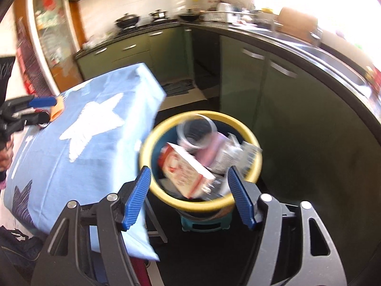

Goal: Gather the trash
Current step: 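Carry the snack wrapper with the left tool over the bin and drop it, then reach the right tool to the red cola can and grasp it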

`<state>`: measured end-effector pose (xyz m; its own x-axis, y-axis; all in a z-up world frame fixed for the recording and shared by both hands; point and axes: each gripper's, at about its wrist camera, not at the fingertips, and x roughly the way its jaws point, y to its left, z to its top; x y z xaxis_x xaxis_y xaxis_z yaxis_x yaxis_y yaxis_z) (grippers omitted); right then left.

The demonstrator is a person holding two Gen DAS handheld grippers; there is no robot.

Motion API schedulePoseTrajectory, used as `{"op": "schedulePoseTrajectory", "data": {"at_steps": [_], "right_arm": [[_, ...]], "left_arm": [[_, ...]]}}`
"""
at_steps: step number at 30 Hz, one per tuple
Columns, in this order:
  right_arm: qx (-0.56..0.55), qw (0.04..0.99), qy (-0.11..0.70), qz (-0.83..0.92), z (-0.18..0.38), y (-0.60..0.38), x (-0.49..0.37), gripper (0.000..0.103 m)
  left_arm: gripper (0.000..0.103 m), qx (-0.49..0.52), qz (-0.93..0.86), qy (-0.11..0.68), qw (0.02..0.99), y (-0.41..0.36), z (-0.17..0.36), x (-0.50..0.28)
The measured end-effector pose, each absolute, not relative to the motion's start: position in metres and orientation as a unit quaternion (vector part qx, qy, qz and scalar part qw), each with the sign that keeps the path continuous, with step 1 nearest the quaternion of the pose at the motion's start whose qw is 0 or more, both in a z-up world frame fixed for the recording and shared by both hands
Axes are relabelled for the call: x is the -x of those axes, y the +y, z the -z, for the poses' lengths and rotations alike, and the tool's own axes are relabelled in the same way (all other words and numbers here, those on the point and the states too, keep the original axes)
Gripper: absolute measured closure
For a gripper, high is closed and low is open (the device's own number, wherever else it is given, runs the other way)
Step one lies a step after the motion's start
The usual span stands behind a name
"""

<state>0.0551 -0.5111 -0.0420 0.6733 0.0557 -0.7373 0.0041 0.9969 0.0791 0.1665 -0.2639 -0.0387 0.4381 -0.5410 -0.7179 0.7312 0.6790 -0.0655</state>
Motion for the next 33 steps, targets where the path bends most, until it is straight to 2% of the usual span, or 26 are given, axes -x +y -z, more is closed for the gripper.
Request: {"op": "schedulePoseTrajectory", "data": {"at_steps": [10,15,20,23,29,33], "right_arm": [[0.047,0.893,0.420,-0.153,0.022,-0.383,-0.148,0.039],[0.098,0.864,0.422,-0.258,0.016,-0.287,-0.189,0.039],[0.159,0.824,0.397,-0.372,0.008,-0.189,-0.218,0.039],[0.194,0.795,0.390,-0.422,0.005,-0.137,-0.239,0.033],[0.251,0.742,0.428,-0.451,0.020,-0.059,-0.288,0.031],[0.284,0.712,0.453,-0.455,0.036,-0.022,-0.318,0.023]], "left_arm": [[0.018,-0.076,0.225,0.370,0.898,-0.089,0.080,-0.122],[0.017,-0.057,0.157,0.374,0.912,-0.024,0.098,-0.101],[0.016,-0.030,0.128,0.380,0.916,0.005,0.110,-0.091],[0.016,-0.029,0.113,0.379,0.918,0.011,0.116,-0.088],[0.015,-0.013,0.111,0.384,0.917,0.018,0.123,-0.086],[0.015,-0.010,0.107,0.385,0.917,0.023,0.125,-0.088]]}}
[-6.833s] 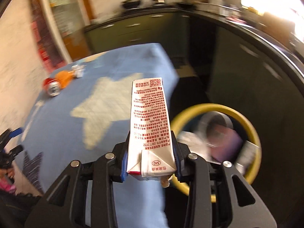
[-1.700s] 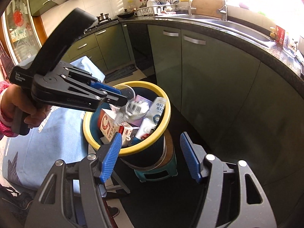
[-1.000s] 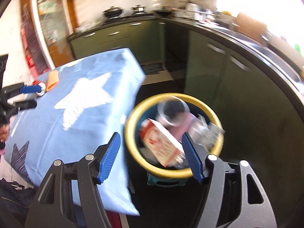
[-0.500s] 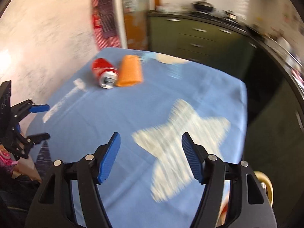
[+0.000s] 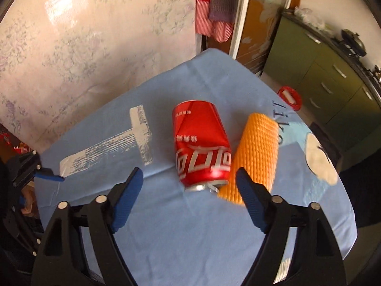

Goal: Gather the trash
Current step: 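Reach the right tool to the red cola can and grasp it, then carry the cola can with the right tool over the bin and release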

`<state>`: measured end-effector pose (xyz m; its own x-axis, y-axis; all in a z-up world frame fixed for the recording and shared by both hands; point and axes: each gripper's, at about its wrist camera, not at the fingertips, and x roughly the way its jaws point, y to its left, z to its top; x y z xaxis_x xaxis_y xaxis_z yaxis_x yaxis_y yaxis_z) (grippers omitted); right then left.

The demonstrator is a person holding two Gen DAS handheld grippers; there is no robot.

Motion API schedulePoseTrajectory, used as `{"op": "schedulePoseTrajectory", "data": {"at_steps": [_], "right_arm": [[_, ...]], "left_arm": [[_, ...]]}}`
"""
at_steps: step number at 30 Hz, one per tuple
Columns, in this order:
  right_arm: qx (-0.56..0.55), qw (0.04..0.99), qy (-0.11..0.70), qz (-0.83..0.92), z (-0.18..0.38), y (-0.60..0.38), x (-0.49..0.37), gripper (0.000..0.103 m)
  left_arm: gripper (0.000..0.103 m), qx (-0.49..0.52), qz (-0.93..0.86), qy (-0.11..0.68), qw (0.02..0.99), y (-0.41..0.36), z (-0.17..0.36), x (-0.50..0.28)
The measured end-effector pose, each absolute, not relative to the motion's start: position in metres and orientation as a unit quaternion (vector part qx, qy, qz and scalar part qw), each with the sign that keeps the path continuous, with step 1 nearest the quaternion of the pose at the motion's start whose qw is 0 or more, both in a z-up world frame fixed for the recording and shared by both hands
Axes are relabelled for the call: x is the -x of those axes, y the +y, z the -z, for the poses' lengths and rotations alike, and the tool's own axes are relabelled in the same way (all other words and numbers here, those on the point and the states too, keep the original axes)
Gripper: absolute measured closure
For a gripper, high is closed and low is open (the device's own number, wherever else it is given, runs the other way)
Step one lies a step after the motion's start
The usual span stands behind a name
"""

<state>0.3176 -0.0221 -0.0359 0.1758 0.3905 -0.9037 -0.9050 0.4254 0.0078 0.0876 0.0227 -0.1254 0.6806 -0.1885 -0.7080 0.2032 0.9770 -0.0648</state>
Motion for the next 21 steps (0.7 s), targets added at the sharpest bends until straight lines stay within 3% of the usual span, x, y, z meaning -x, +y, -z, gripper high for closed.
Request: {"op": "schedulePoseTrajectory", "data": {"at_steps": [11,16,21], "right_arm": [[0.328,0.654,0.513,-0.449,0.081,0.032,-0.359,0.021],[0.332,0.643,0.524,-0.449,0.097,0.044,-0.359,0.024],[0.330,0.650,0.521,-0.444,0.107,0.046,-0.354,0.035]], "left_arm": [[0.014,-0.005,0.104,0.390,0.915,0.032,0.130,-0.096],[0.014,0.001,0.105,0.391,0.915,0.036,0.132,-0.099],[0.014,0.005,0.105,0.391,0.914,0.038,0.133,-0.100]]}}
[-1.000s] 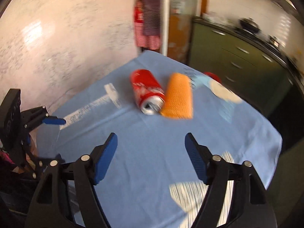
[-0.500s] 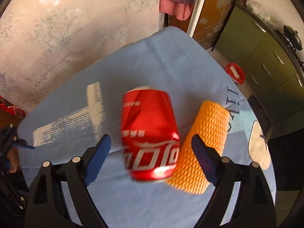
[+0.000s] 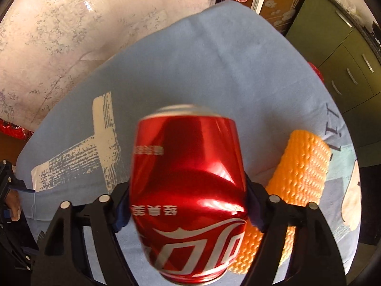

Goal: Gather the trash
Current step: 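Carry the cola can with the right tool over the bin and release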

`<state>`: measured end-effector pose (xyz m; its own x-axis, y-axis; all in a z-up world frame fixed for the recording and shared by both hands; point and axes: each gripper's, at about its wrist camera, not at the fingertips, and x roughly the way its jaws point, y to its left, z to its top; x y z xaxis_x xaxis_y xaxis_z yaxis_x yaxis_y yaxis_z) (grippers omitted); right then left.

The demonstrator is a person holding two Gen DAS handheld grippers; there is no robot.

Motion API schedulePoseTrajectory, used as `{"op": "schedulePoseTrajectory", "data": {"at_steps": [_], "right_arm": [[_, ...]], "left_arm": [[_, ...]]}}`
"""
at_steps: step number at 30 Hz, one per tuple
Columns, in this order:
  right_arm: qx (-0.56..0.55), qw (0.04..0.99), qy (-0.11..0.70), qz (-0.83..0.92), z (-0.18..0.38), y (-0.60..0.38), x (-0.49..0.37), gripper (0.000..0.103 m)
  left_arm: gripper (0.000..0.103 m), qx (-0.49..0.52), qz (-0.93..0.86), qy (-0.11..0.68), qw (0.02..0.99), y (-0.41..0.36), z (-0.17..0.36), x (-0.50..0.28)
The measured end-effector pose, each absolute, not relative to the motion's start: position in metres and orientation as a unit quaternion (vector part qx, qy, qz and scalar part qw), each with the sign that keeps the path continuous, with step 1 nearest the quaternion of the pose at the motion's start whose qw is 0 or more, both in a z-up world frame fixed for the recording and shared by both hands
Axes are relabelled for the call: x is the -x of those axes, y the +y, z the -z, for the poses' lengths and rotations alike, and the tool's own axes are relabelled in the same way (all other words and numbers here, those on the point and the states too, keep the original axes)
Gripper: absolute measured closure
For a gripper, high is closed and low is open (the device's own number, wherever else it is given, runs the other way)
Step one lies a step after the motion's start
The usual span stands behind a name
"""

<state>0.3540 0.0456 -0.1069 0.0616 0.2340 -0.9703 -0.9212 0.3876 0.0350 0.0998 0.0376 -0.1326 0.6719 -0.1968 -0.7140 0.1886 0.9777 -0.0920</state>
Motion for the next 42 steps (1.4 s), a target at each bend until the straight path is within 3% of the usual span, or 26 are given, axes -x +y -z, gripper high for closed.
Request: {"op": "schedulePoseTrajectory", "data": {"at_steps": [15,25,33,42], "right_arm": [[0.297,0.698,0.467,-0.455,0.046,0.006,-0.297,0.035],[0.240,0.773,0.508,-0.295,0.006,-0.204,-0.266,0.035],[0.172,0.786,0.585,-0.100,0.050,-0.415,-0.241,0.035],[0.119,0.774,0.622,0.018,0.113,-0.527,-0.215,0.035]], "left_arm": [[0.014,-0.010,0.104,0.390,0.915,0.027,0.129,-0.096],[0.014,-0.021,0.123,0.387,0.913,0.009,0.125,-0.096],[0.014,-0.052,0.158,0.388,0.907,-0.035,0.120,-0.104],[0.014,-0.093,0.179,0.391,0.898,-0.076,0.112,-0.108]]}}
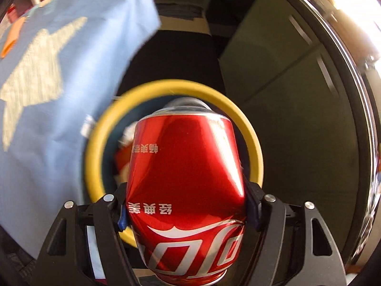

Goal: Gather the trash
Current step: 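Carry the cola can with the right tool over the bin and release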

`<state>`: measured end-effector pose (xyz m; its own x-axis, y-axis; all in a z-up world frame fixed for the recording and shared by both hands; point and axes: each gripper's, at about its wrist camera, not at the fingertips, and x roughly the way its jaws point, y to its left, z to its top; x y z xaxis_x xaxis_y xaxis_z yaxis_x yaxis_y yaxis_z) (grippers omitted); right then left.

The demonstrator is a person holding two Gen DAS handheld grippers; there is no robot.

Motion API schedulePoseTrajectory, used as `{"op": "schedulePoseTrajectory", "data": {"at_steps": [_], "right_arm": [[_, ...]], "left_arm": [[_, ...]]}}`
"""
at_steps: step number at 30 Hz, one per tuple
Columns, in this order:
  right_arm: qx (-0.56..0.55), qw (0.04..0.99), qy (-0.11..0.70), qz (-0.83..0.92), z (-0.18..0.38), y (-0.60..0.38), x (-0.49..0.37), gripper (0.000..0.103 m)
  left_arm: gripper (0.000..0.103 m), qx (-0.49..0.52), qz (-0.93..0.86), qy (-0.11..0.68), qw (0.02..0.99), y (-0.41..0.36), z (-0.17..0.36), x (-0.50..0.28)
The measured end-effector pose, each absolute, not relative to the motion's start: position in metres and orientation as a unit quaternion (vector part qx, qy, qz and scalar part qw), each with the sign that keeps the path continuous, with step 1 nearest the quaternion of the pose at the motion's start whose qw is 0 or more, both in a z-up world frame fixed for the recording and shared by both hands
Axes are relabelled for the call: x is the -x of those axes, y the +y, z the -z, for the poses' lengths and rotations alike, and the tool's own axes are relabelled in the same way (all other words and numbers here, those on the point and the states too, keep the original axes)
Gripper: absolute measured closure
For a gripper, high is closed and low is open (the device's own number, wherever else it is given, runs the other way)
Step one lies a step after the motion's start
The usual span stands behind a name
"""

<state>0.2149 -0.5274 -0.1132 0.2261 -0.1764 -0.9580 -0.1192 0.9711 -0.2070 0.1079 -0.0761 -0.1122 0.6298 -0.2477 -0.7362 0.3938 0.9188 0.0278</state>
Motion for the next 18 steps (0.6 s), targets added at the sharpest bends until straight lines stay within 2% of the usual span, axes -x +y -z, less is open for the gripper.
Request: {"op": "schedulePoseTrajectory", "data": {"at_steps": [8,11,18], "right_arm": [[0.100,0.773,0.625,0.033,0.131,-0.545,-0.204,0.035],[0.087,0.784,0.613,0.039,0.122,-0.552,-0.196,0.028],[0.044,0.822,0.566,0.050,0.092,-0.549,-0.179,0.028]], "left_arm": [[0.014,-0.107,0.185,0.395,0.893,-0.089,0.110,-0.112],[0.014,-0.112,0.192,0.397,0.891,-0.095,0.112,-0.111],[0.014,-0.114,0.197,0.403,0.887,-0.098,0.114,-0.116]]}}
